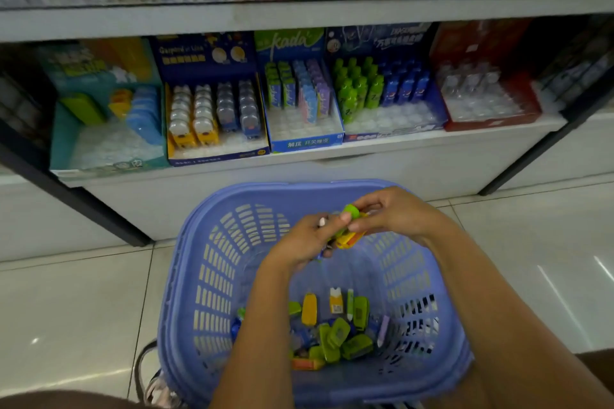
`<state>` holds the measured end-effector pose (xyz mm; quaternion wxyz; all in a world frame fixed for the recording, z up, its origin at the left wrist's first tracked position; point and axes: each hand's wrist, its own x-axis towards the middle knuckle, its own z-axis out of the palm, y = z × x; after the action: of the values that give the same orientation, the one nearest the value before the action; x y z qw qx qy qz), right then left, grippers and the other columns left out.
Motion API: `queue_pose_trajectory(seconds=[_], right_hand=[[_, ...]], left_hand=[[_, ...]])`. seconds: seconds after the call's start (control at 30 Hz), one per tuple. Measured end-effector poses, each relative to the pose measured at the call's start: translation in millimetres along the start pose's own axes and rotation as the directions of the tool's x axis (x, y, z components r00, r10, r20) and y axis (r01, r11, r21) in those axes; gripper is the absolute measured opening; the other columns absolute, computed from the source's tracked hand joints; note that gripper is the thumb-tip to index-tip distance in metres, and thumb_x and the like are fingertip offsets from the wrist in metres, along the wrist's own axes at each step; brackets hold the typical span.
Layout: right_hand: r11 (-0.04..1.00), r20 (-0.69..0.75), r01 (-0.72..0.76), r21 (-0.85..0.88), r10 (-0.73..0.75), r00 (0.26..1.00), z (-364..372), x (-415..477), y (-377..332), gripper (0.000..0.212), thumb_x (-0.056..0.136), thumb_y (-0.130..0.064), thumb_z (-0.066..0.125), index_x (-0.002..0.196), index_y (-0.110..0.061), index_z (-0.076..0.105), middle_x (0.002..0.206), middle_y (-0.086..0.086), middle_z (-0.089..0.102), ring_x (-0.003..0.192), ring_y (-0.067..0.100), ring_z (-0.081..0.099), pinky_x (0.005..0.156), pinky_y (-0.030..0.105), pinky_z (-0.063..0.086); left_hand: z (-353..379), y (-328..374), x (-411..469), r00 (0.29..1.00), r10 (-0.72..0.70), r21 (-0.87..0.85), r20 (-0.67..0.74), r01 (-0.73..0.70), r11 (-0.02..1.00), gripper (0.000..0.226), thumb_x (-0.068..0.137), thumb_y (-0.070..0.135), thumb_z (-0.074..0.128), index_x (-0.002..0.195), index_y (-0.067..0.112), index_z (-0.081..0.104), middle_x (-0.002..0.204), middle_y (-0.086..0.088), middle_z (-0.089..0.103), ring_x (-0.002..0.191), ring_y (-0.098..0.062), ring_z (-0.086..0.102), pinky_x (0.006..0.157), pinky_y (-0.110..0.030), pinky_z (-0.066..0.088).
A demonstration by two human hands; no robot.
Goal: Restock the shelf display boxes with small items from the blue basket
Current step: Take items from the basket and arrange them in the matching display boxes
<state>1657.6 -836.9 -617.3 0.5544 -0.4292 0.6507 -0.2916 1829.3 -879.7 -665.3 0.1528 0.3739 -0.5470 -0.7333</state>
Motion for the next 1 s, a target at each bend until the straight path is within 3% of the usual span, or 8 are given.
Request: queue_pose_trajectory(seconds=[0.17, 0.33, 0.43, 0.53, 0.63, 0.73, 0.87, 1.0], right_hand=[[0.976, -0.112, 0.18, 0.12, -0.167, 0.98, 9, -4, -20, 0.039, 0.07, 0.008, 0.074, 0.105, -0.005, 0.065, 0.089, 0.006, 0.068, 0.077, 0.008, 0.065, 0.072, 0.014, 0.054], [0.92, -0.194, 0.336, 0.204, -0.298, 0.935, 32, -5, -49, 0.029, 0.074, -0.004, 0.074, 0.101, -0.015, 0.068, 0.091, 0.004, 0.07, 0.076, 0.014, 0.07, 0.065, 0.02, 0.055], [0.9, -0.214, 0.428, 0.085, -0.403, 0.89, 53, 1, -69, 0.02, 0.077, -0.008, 0.074, 0.091, -0.021, 0.07, 0.091, 0.0, 0.069, 0.072, 0.015, 0.07, 0.061, 0.018, 0.054], [0.837, -0.181, 0.529, -0.138, -0.546, 0.818, 76, 13, -89, 0.011, 0.079, -0.012, 0.073, 0.087, -0.021, 0.073, 0.094, 0.003, 0.065, 0.062, 0.014, 0.064, 0.058, 0.019, 0.053], [0.841, 0.001, 0.525, -0.129, -0.529, 0.849, 91, 20, -112, 0.019, 0.077, -0.019, 0.076, 0.093, -0.028, 0.071, 0.09, 0.001, 0.07, 0.077, 0.012, 0.067, 0.074, 0.024, 0.056], [0.833, 0.151, 0.534, -0.144, -0.515, 0.844, 105, 30, -135, 0.027, 0.078, -0.016, 0.075, 0.099, -0.03, 0.067, 0.096, 0.001, 0.07, 0.087, 0.013, 0.069, 0.078, 0.024, 0.056], [0.765, -0.058, 0.58, -0.279, -0.616, 0.785, 140, 57, -179, 0.026, 0.067, -0.026, 0.081, 0.083, -0.024, 0.061, 0.072, 0.001, 0.067, 0.055, 0.01, 0.065, 0.053, 0.02, 0.053], [0.649, -0.073, 0.641, -0.411, -0.724, 0.686, 181, 100, -227, 0.023, 0.074, -0.024, 0.078, 0.093, -0.02, 0.068, 0.08, -0.003, 0.066, 0.067, 0.015, 0.064, 0.064, 0.024, 0.055]], left_hand=[[-19, 25, -25, 0.939, 0.21, 0.167, -0.274, -0.168, 0.972, 0.027, 0.091, 0.032, 0.06, 0.068, 0.017, 0.058, 0.048, 0.013, 0.052, 0.047, -0.001, 0.039, 0.049, -0.016, 0.034], [-42, 35, -54, 0.936, 0.14, -0.046, -0.323, -0.163, 0.986, 0.036, 0.091, 0.045, 0.054, 0.086, 0.011, 0.063, 0.073, -0.003, 0.072, 0.065, -0.01, 0.054, 0.049, -0.02, 0.036], [-55, 44, -64, 0.946, 0.142, -0.158, -0.29, -0.193, 0.968, 0.048, 0.081, 0.047, 0.059, 0.1, 0.004, 0.065, 0.08, -0.007, 0.074, 0.058, -0.007, 0.052, 0.047, -0.018, 0.037], [-69, 48, -70, 0.933, 0.16, -0.203, -0.322, -0.233, 0.951, 0.029, 0.083, 0.038, 0.061, 0.088, 0.01, 0.067, 0.071, 0.0, 0.07, 0.052, -0.005, 0.049, 0.045, -0.017, 0.037], [-88, 50, -77, 0.913, 0.108, -0.408, -0.394, -0.279, 0.869, 0.026, 0.093, 0.023, 0.055, 0.072, 0.014, 0.068, 0.061, 0.0, 0.06, 0.047, -0.006, 0.044, 0.04, -0.016, 0.033], [-114, 52, -89, 0.882, 0.081, -0.505, -0.465, -0.339, 0.794, 0.025, 0.095, 0.026, 0.052, 0.08, 0.01, 0.064, 0.059, 0.0, 0.055, 0.046, -0.006, 0.043, 0.039, -0.017, 0.032], [-143, 50, -102, 0.803, 0.038, -0.57, -0.595, -0.454, 0.685, 0.032, 0.098, 0.035, 0.044, 0.092, 0.009, 0.061, 0.054, 0.001, 0.053, 0.042, -0.006, 0.04, 0.038, -0.017, 0.032], [-162, 44, -113, 0.751, -0.007, -0.621, -0.66, -0.54, 0.568, 0.032, 0.1, 0.032, 0.04, 0.092, 0.01, 0.061, 0.055, 0.001, 0.054, 0.039, -0.005, 0.038, 0.036, -0.015, 0.032]])
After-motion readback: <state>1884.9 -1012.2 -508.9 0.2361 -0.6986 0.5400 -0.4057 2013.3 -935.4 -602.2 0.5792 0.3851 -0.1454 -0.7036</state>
